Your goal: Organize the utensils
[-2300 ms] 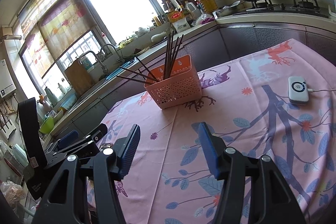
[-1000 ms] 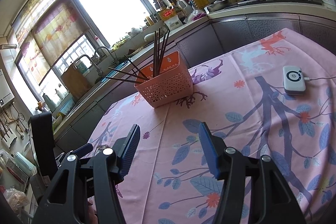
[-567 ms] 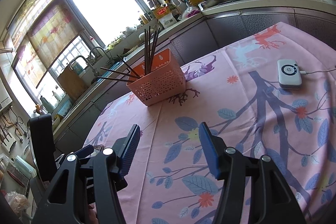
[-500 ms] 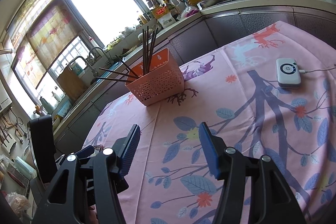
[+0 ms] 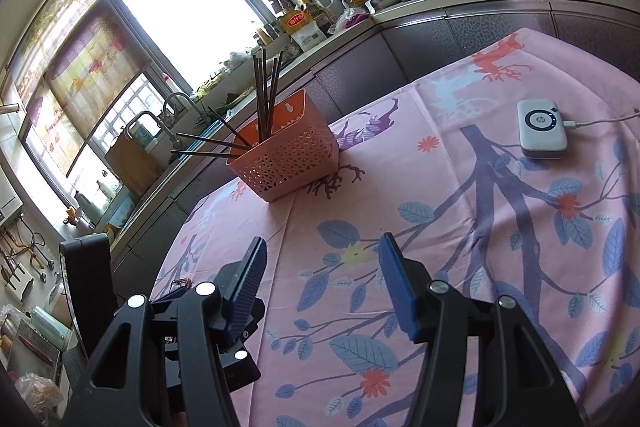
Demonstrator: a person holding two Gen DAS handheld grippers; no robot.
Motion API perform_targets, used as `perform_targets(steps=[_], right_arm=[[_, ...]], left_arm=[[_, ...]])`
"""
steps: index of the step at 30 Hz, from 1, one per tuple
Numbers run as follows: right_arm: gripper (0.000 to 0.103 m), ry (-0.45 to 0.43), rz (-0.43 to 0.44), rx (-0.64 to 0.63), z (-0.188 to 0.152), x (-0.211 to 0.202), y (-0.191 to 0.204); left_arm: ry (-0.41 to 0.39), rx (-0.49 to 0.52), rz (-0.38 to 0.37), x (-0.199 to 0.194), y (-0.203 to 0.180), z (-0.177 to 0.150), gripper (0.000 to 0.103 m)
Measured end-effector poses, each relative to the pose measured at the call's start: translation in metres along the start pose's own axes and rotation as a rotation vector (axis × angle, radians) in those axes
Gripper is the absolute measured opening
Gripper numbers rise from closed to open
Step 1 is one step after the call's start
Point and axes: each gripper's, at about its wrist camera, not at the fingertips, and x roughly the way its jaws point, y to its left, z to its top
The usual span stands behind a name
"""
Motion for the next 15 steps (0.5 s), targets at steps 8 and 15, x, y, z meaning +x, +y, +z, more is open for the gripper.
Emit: perform_targets(steps=[8,15], right_arm=[[0.022,0.011,-0.001,-0.001,0.000,0.004,0.001],[0.022,0.022,-0.002,-0.018,0.000,0.010,0.007]], left_arm=[[0.006,-0.011,-0.003,0.003,0.002,0.000,0.096],[0.002,-0.037,-0.006,0.005,0.012,0.001,0.096]])
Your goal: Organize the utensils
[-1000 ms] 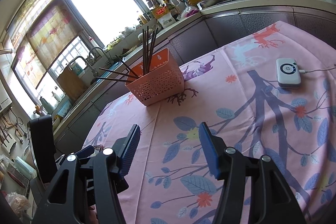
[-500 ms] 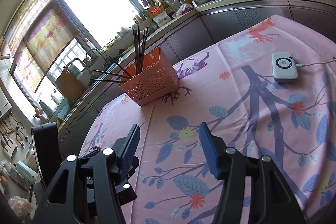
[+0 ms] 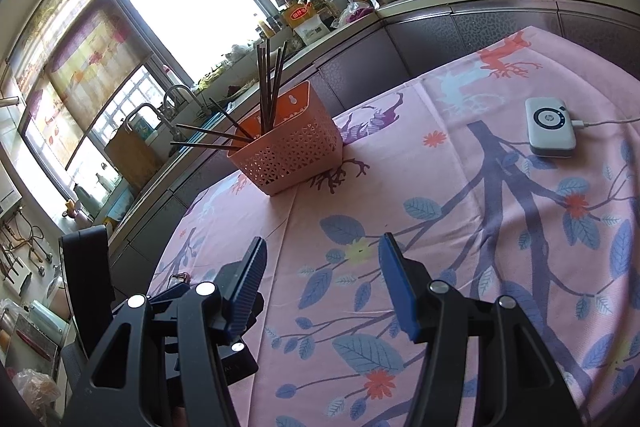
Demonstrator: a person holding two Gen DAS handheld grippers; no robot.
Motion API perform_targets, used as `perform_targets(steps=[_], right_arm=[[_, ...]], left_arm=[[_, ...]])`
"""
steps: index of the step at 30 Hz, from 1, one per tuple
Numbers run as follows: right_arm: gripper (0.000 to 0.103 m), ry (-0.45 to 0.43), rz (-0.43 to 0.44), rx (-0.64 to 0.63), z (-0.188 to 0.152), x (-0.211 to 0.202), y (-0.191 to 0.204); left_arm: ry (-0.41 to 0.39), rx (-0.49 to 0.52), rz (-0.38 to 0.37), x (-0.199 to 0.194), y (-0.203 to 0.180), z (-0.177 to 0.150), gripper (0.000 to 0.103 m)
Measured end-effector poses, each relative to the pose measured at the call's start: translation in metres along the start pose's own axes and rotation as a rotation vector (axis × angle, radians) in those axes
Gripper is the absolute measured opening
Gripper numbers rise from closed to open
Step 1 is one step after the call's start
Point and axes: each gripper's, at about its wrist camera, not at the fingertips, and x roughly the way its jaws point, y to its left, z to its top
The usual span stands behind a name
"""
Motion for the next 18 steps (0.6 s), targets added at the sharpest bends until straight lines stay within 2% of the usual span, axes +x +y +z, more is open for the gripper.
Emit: perform_targets(steps=[18], right_arm=[[0.022,0.014,-0.003,-0.026,-0.0007,0.0071,0.0083]], left_arm=[[-0.010,-0.028,0.009,0.0009,0.0096,0.0017,0.096]])
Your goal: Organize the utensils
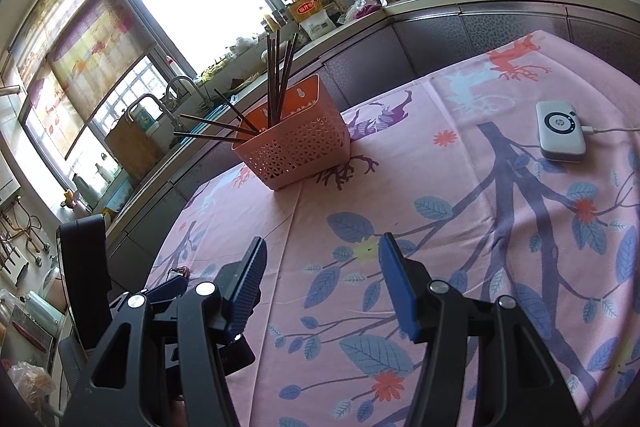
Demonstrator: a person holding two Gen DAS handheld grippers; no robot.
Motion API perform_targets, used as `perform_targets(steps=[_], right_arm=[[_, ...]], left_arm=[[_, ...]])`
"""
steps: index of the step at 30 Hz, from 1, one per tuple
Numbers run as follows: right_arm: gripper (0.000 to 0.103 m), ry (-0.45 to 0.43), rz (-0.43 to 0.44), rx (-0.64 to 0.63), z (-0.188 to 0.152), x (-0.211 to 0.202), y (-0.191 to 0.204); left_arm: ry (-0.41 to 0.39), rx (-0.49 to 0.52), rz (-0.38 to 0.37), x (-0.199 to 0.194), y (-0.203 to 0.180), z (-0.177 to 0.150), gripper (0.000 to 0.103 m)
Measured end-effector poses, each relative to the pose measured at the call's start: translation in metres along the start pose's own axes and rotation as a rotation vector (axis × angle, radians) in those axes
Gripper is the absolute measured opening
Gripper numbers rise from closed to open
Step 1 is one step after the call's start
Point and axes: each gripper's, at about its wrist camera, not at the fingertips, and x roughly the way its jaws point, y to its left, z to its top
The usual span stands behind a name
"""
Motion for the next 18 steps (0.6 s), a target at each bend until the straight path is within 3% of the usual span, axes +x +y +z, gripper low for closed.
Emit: perform_targets(steps=[18], right_arm=[[0.022,-0.009,0.006,-0.001,0.002,-0.004,-0.001]], left_arm=[[-0.031,-0.052,0.046,-0.007,0.015,0.006,0.096]])
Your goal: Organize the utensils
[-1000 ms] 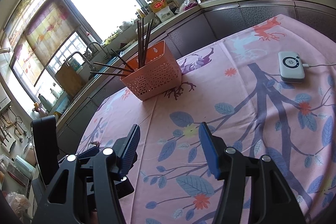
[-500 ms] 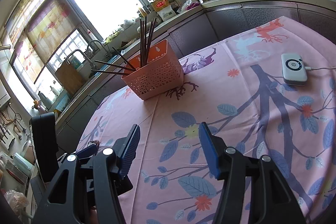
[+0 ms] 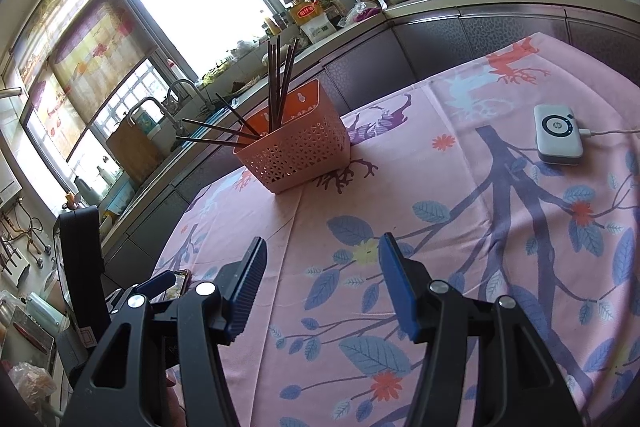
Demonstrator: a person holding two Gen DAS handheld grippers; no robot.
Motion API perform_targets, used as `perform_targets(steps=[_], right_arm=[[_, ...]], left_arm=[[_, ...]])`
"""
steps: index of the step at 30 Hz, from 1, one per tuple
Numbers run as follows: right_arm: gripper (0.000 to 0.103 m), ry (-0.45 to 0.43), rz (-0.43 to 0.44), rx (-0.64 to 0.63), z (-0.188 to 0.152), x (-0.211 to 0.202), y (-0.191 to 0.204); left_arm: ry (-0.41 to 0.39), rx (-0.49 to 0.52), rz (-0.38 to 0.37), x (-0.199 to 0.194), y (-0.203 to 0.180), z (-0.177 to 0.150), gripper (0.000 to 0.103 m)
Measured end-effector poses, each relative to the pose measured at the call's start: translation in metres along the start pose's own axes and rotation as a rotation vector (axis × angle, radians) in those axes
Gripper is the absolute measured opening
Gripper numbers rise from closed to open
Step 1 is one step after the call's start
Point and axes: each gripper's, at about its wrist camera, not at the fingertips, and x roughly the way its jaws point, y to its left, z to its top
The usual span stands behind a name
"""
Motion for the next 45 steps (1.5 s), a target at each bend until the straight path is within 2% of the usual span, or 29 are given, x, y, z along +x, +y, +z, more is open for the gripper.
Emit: perform_targets(steps=[15,25,30,37,45], right_arm=[[0.022,-0.011,0.010,-0.018,-0.004,-0.007,0.008],[0.022,-0.012,0.011,-0.019,-0.004,-0.008,0.008],[0.022,-0.014,0.013,-0.023,-0.003,-0.009,0.011],[0.022,-0.046,0.017,-0.067,0.010,-0.013,0.021],[0.022,-0.077,0.043,-0.107,0.036,-0.009,0.031]], left_arm=[[-0.016,-0.034,0.021,-0.010,0.016,0.001,0.096],[-0.068,-0.047,0.011,-0.020,0.022,0.001,0.096],[-0.097,-0.067,0.029,-0.027,0.024,0.003,0.096],[-0.141,-0.088,0.084,-0.036,0.029,0.021,0.096],[-0.162,-0.100,0.090,-0.043,0.031,0.044,0.096]])
